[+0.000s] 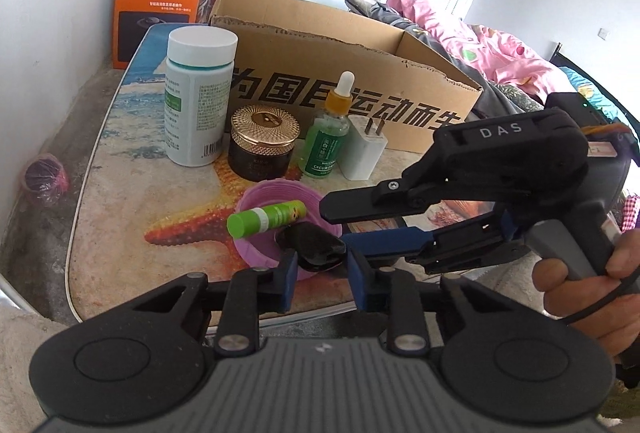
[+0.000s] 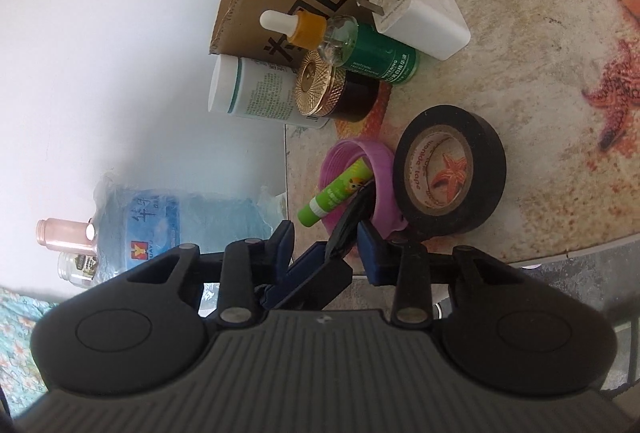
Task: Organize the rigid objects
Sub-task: 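Grasp the black oval fob in the pink bowl with the right tool, then carry the black fob into the box and open the right tool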
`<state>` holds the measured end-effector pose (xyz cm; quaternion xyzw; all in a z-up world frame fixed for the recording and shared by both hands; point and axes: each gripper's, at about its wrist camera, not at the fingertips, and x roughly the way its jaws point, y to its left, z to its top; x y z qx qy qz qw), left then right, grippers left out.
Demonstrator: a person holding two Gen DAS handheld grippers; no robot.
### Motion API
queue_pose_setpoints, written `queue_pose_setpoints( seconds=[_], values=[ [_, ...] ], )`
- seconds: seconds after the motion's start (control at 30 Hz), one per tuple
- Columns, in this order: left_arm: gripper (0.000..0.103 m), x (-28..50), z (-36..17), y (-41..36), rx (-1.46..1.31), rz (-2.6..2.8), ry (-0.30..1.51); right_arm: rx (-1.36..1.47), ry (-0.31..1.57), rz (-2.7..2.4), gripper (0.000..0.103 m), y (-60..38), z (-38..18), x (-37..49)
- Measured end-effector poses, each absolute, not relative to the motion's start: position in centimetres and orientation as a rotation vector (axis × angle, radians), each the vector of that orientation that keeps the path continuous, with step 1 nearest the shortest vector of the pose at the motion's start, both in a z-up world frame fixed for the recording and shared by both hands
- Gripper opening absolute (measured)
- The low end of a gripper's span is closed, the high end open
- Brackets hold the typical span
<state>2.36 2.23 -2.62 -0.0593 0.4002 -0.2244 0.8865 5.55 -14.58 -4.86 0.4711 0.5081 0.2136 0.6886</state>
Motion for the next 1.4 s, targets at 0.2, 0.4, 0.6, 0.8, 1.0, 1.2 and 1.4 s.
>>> queue_pose_setpoints(
  seconds=[0.2, 0.4, 0.6, 0.8, 1.0, 1.2, 1.4],
  values=[
    [0.033, 3.3, -2.7, 2.6, -0.18, -0.475, 0.86, 1.067, 1.148, 0.467, 0.025, -14.5, -5.2, 5.9],
    [0.035, 4.4, -2.9, 3.1, -0.245, -0.467, 0.899, 1.048, 1.162, 0.474, 0.018, -14.6, -5.4, 6.5],
    [0.035, 5.5, -3.5, 4.0, -0.334, -0.462, 0.943, 1.031, 1.162, 0.482, 0.013, -14.3, -5.5, 6.8],
    [0.028, 4.9, -3.2, 4.4, -0.351, -0.474, 0.938, 0.986, 1.135, 0.497, 0.013, -13.9, -4.4, 6.2],
    [0.028, 3.3, -2.2, 4.1, -0.321, -0.494, 0.912, 0.95, 1.117, 0.536, 0.013, -13.7, -3.0, 5.0],
    [0.028, 2.0, 0.3, 3.9, -0.283, -0.5, 0.847, 0.924, 1.047, 0.594, 0.013, -14.4, -0.6, 4.1],
    [0.028, 2.5, 4.6, 3.3, -0.207, -0.499, 0.738, 0.881, 0.927, 0.66, 0.013, -14.8, 3.6, 5.3]
  ],
)
